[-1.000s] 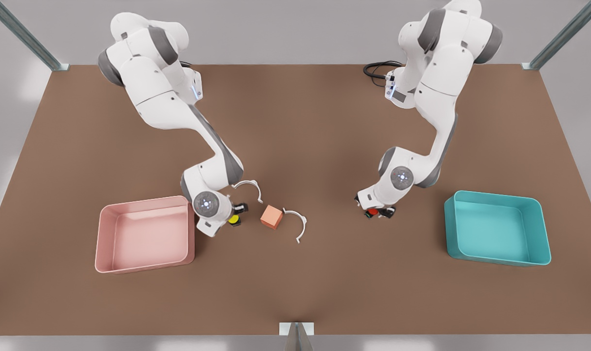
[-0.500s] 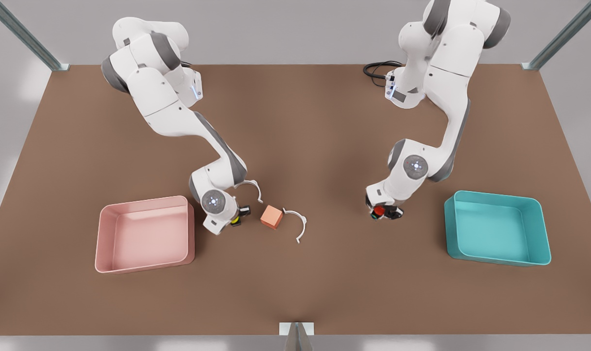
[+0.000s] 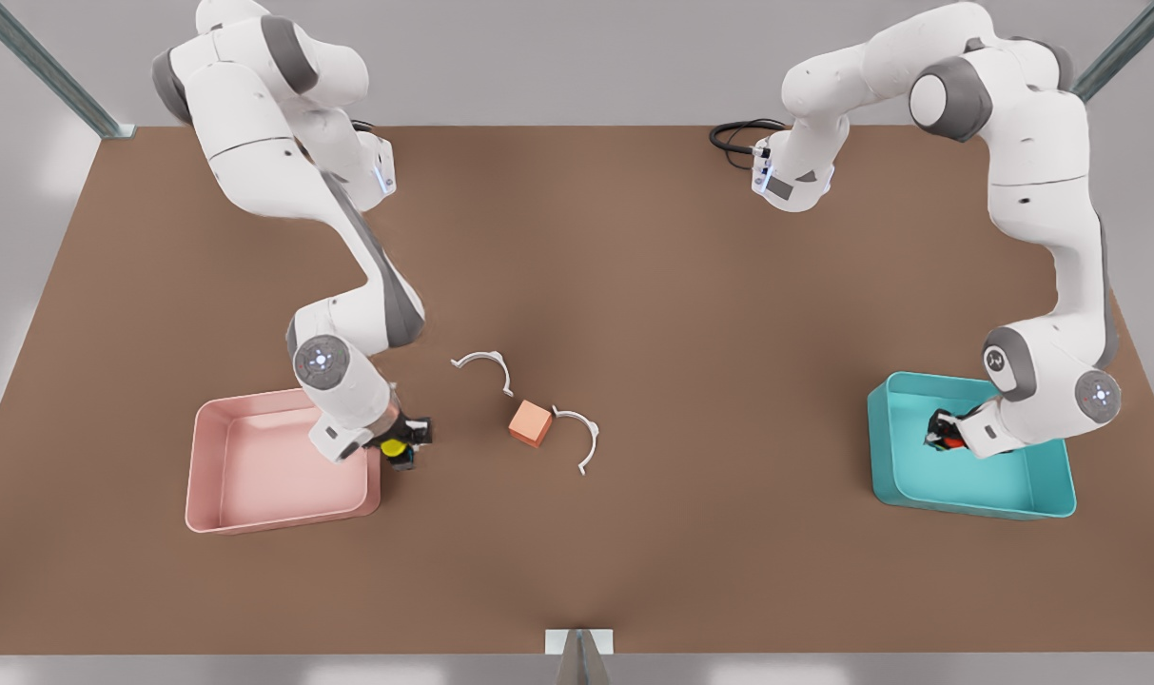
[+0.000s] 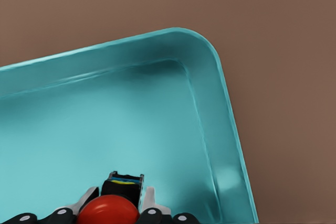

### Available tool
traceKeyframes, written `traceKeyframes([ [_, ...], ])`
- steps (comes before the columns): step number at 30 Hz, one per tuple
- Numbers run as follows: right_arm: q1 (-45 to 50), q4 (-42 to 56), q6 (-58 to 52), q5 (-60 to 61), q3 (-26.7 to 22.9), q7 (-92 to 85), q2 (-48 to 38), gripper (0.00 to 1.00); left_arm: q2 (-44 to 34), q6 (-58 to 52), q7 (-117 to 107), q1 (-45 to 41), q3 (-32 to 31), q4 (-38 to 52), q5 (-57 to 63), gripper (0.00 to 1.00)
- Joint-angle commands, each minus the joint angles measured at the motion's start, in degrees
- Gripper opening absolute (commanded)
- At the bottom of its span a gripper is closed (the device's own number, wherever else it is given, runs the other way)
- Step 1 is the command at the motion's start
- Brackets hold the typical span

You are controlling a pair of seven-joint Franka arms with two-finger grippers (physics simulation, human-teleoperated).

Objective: Place the red button in the blue storage box with the left arm, and place the yellow button in the pink storage box with the right arm

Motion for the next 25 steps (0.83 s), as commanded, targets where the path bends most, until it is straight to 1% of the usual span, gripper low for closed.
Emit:
traceKeyframes([
  [1, -4.43, -1.58, -1.21, -0.69, 1.49, -5.18, -1.82, 0.43, 1.62, -1.37, 27.87, -0.04, 0.46, 0.83, -0.12, 1.00],
  [2, -7.59, -4.04, -0.51, -0.69, 2.99, -5.18, -2.87, 0.43, 1.09, -1.81, 24.97, -0.22, 0.55, 1.45, 0.06, 1.00],
  [3, -12.16, -5.71, 0.46, -0.78, 5.80, -7.11, -3.22, 0.43, 0.83, -1.99, 24.45, -0.22, 0.55, 1.54, 0.06, 1.00],
  [4, -15.85, -6.59, 0.55, -0.78, 7.12, -9.57, -3.05, 0.43, -0.84, -1.99, 23.92, -0.31, 0.55, 1.71, 0.15, 1.00],
  [5, -19.02, -7.29, 0.55, -0.78, 8.97, -11.24, -2.70, 0.44, -3.12, -1.99, 21.81, -0.40, 0.55, 1.71, 0.32, 1.00],
  [7, -26.40, -11.87, 2.57, -2.54, 13.45, -11.51, -2.87, 0.44, -11.12, -4.36, 6.00, -1.71, 0.37, 1.63, 0.15, 1.00],
  [8, -27.29, -13.45, 2.74, -2.45, 13.45, -11.51, -2.43, 0.51, -13.93, -4.36, -2.35, -3.47, 0.20, 1.63, 0.06, 1.00],
  [9, -27.37, -14.06, 3.27, -2.45, 13.36, -11.51, -2.08, 0.72, -16.21, -5.93, -8.83, -4.17, 0.11, 1.63, -0.20, 1.00],
  [10, -27.02, -14.59, 4.15, -2.36, 12.66, -11.33, -1.29, 1.00, -20.70, -9.98, -17.91, -5.84, -0.77, 1.71, -0.38, 1.00],
  [11, -26.76, -14.42, 4.24, -2.36, 12.57, -11.16, -1.29, 1.00, -23.08, -10.42, -26.34, -8.21, -0.95, 1.71, -0.21, 1.00],
  [12, -24.83, -13.72, 3.80, -2.36, 10.91, -11.16, -2.60, 1.00, -25.45, -12.35, -32.15, -9.80, -0.95, 1.71, -0.03, 1.00],
  [13, -23.07, -10.73, 0.38, -2.36, 9.68, -10.81, -4.71, 1.00, -28.17, -15.60, -33.47, -11.81, -0.51, 1.71, 0.15, 1.00],
  [14, -18.68, -5.64, -11.91, -1.93, 6.43, -10.28, -8.76, 1.00, -29.14, -18.15, -37.78, -17.35, 2.91, 2.94, 0.24, 1.00],
  [15, -11.39, -3.78, -16.06, -1.84, -0.16, -8.44, -13.23, 1.00, -29.14, -23.77, -39.27, -24.47, 8.72, 7.16, 0.15, 1.00],
  [16, -3.56, -3.00, -23.17, -1.05, -8.51, -8.26, -18.68, 1.00, -29.23, -26.86, -42.78, -25.88, 8.72, 9.27, 0.24, 1.00],
  [17, -3.55, 6.91, -33.01, 4.05, -10.54, -9.40, -16.51, 1.00, -29.85, -27.03, -44.46, -26.15, 8.55, 9.45, 0.32, 1.00],
  [18, -2.85, 18.01, -39.44, 3.96, -11.24, -8.70, -11.31, 1.00, -29.94, -27.12, -44.46, -26.41, 8.46, 9.45, 0.32, 1.00],
  [19, -2.76, 18.01, -39.35, 4.14, -11.68, -10.27, -12.10, 1.00, -29.94, -27.12, -44.55, -26.50, 8.37, 9.45, 0.32, 1.00],
  [21, -3.64, 16.35, -38.12, 4.23, -11.77, -11.59, -17.10, 1.00, -30.11, -27.91, -44.55, -26.41, 8.19, 9.62, 0.32, 1.00],
  [22, -4.26, 10.29, -35.23, 4.14, -11.24, -12.82, -20.36, 1.00, -30.11, -27.91, -44.55, -26.41, 7.93, 9.71, 0.32, 1.00],
  [24, -3.55, 10.10, -32.15, 3.35, -11.07, -14.67, -18.87, 1.00, -30.11, -28.00, -44.55, -26.32, 7.58, 9.89, 0.32, 1.00],
  [25, -4.34, 10.19, -32.06, 3.61, -10.90, -20.54, -18.87, 1.00, -30.11, -28.00, -44.55, -26.32, 7.49, 10.06, 0.32, 1.00],
])
